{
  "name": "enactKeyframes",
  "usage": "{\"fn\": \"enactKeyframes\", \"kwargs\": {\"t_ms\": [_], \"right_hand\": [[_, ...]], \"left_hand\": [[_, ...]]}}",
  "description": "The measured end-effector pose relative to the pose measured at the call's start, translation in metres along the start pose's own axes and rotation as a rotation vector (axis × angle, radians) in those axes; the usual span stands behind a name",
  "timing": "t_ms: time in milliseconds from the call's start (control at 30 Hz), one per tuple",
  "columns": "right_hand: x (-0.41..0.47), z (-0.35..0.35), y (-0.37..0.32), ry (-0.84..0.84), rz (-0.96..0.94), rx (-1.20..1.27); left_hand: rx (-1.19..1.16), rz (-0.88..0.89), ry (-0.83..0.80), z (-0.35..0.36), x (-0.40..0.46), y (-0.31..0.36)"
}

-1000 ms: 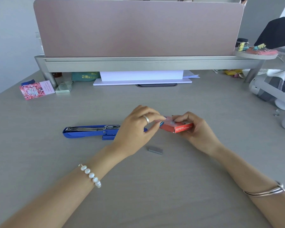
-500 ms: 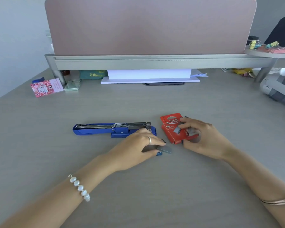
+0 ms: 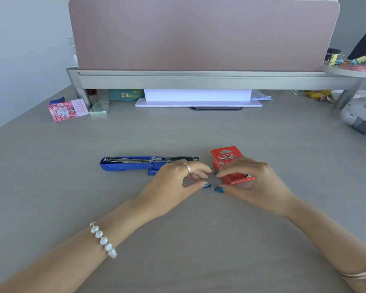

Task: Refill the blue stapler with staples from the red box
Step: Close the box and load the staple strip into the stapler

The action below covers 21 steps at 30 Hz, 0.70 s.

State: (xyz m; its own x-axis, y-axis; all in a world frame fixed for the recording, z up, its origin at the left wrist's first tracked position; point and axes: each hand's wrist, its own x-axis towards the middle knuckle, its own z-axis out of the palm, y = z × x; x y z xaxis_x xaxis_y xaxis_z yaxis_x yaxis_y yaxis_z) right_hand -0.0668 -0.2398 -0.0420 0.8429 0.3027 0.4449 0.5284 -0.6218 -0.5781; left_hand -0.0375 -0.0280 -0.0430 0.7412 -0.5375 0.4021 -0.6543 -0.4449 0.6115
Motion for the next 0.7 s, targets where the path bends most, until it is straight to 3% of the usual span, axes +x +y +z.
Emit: {"fn": "enactKeyframes", "kwargs": {"t_ms": [200, 300, 500, 700], "right_hand": [[-0.001, 0.008, -0.003, -0.045, -0.011, 0.051], [0.001, 0.008, -0.006, -0.024, 0.046, 0.096], [0.046, 0.012, -0.016, 0.036, 0.114, 0.09], [0.065, 0.032, -0.009, 0.03, 0.157, 0.027]], "left_hand": [[-0.07, -0.03, 0.007, -0.003, -0.007, 0.002], [0.026, 0.008, 0.015, -0.012, -0.007, -0.003], [0.274, -0.048, 0.184, -0.056, -0.017, -0.043], [0.333, -0.099, 0.235, -0.058, -0.022, -0.067]]}}
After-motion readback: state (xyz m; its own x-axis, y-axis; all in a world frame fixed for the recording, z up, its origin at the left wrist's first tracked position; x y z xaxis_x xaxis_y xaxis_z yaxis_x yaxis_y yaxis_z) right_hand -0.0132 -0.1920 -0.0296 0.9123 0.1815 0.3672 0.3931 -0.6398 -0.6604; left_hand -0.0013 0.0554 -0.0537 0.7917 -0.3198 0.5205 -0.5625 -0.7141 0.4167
